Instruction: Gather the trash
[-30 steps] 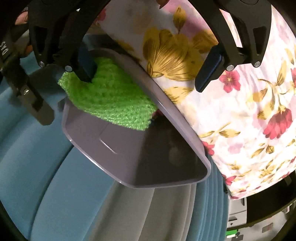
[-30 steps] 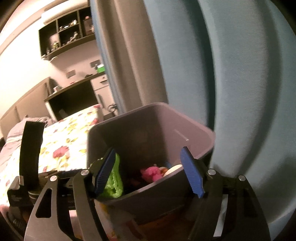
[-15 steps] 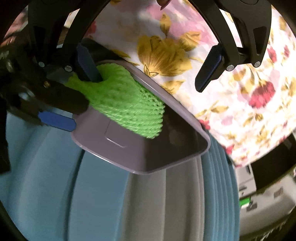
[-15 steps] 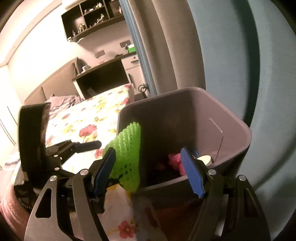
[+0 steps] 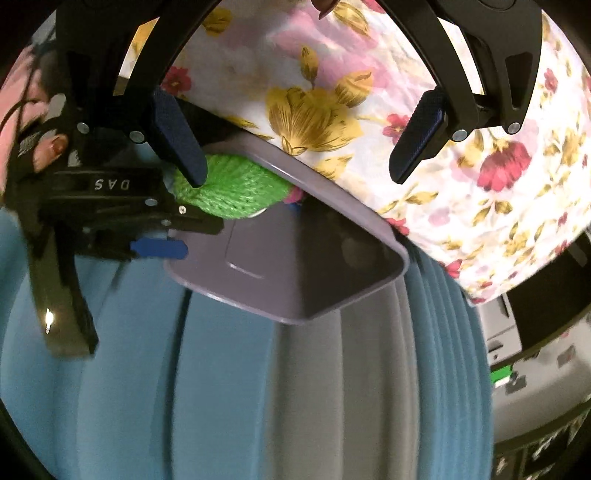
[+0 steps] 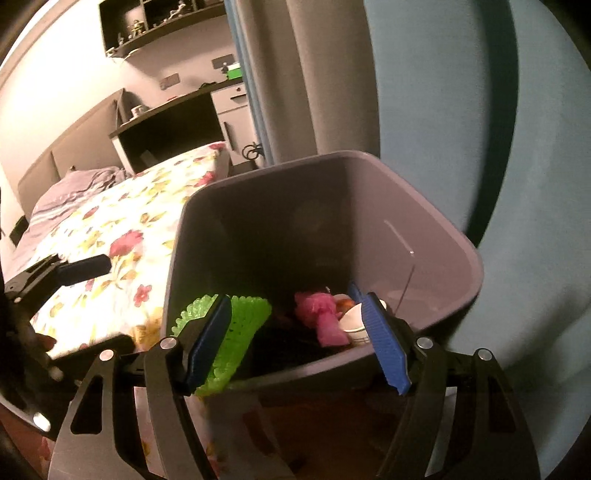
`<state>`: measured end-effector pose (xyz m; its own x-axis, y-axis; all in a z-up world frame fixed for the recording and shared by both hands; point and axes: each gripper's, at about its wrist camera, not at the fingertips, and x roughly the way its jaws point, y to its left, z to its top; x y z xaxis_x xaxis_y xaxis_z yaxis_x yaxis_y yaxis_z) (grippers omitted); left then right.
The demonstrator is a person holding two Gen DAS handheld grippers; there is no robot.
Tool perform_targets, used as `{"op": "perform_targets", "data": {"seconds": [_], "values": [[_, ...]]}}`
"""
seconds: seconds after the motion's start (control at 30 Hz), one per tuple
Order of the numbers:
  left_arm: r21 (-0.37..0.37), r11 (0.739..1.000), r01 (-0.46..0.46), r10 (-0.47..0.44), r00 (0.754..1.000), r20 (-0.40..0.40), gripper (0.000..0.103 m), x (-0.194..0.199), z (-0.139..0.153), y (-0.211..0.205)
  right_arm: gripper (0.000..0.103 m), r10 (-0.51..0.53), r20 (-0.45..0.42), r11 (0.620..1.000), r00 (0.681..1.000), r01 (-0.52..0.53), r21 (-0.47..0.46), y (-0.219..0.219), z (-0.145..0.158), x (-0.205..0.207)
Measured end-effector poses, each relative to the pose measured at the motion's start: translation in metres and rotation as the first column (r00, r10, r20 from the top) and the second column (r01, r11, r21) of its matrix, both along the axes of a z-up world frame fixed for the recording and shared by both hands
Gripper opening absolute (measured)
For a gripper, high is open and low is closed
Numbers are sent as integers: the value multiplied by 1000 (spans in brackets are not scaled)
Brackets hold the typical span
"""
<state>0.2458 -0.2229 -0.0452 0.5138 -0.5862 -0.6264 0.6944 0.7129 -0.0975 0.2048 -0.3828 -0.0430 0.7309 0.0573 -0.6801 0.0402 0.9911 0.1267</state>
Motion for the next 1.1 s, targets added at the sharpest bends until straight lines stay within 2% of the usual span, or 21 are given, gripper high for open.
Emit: {"op": "perform_targets", "data": {"seconds": [0.1, 0.2, 0.23, 0.3, 0.4, 0.43, 0.5, 0.57, 0.63, 0.8, 1.0, 1.1], "values": [[-55, 996, -73, 72, 997, -25, 97, 4, 3, 18, 73, -34, 13, 999, 999, 34, -17, -1, 3, -5], [-110, 978, -175, 172, 984, -40, 97, 4, 8, 41, 73, -84, 74, 995, 994, 87, -48, -1, 13, -14], [-131, 968, -212, 209, 977, -35, 97, 0, 12, 51, 78, -93, 94, 994, 991, 98, -49, -1, 16, -18], [-142, 953, -269, 270, 963, -14, 97, -7, 16, 65, 82, -111, 150, 992, 982, 118, -41, 2, 26, -28], [-136, 925, -356, 364, 931, 38, 97, -23, 25, 82, 85, -140, 208, 986, 968, 156, -65, 9, 36, -40], [-132, 910, -393, 403, 913, 59, 97, -30, 28, 89, 87, -145, 226, 983, 963, 167, -79, 13, 39, -44], [-124, 890, -439, 450, 888, 88, 97, -40, 32, 97, 89, -141, 256, 980, 956, 172, -102, 26, 44, -54], [-122, 870, -479, 491, 864, 109, 97, -51, 36, 108, 97, -124, 275, 982, 953, 158, -105, 39, 48, -64], [-119, 845, -521, 533, 838, 117, 97, -62, 39, 119, 97, -129, 297, 980, 946, 168, -110, 51, 50, -74], [-129, 808, -575, 588, 799, 123, 97, -86, 42, 149, 97, -113, 321, 978, 940, 161, -130, 85, 56, -96], [-123, 784, -609, 621, 768, 159, 97, -123, 48, 177, 97, -90, 345, 982, 934, 141, -126, 124, 64, -126], [-129, 776, -617, 631, 759, 159, 97, -139, 51, 187, 97, -86, 361, 982, 929, 140, -125, 139, 68, -141]]}}
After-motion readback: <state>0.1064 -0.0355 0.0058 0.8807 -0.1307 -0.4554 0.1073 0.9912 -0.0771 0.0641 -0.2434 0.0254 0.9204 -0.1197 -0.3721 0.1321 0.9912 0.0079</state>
